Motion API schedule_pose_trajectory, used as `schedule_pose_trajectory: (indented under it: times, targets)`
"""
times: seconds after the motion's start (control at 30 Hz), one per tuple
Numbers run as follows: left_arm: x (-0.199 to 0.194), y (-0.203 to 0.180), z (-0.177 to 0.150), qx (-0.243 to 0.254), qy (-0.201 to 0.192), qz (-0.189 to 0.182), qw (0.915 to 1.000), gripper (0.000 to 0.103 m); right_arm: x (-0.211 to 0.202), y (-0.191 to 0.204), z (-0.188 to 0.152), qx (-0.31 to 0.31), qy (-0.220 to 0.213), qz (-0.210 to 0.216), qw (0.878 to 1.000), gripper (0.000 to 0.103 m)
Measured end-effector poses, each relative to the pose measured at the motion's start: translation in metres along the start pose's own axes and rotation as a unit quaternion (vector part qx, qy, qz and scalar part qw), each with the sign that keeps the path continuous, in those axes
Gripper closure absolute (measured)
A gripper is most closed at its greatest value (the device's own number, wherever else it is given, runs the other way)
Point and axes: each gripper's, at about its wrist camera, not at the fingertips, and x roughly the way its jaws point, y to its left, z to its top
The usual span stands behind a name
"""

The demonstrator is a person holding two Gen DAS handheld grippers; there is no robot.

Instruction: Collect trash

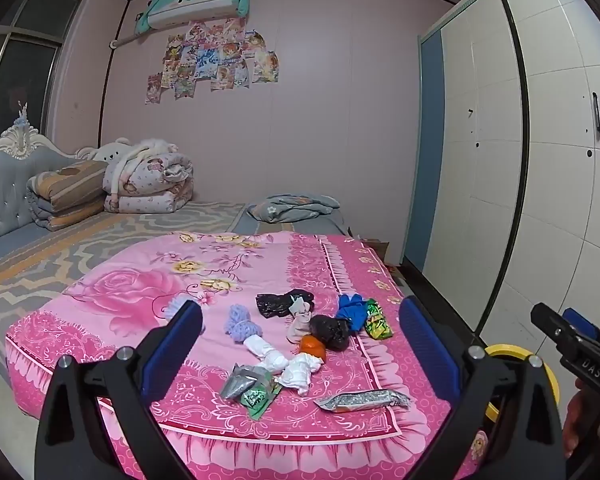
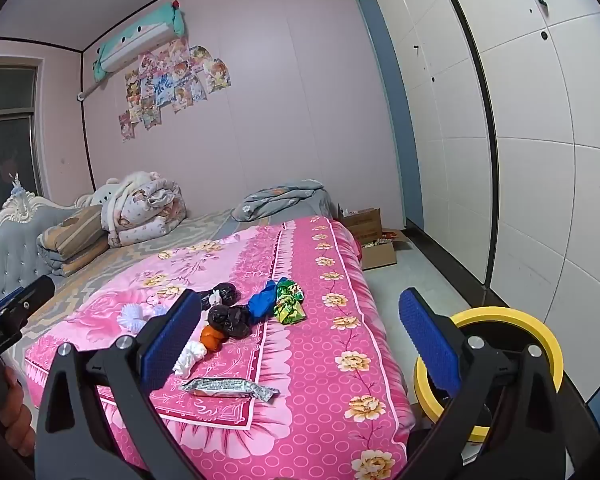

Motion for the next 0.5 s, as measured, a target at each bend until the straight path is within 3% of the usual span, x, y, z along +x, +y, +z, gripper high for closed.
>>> schedule_pose_trajectory:
  times: [0.5]
  targets:
    - [0.0092,-0.0028,-0.0035,-0.009,0.0,0.002,1.0,0.008,0.0023,-0.0003,-0.0004,0.001,0.003,0.0,1.0,0.008]
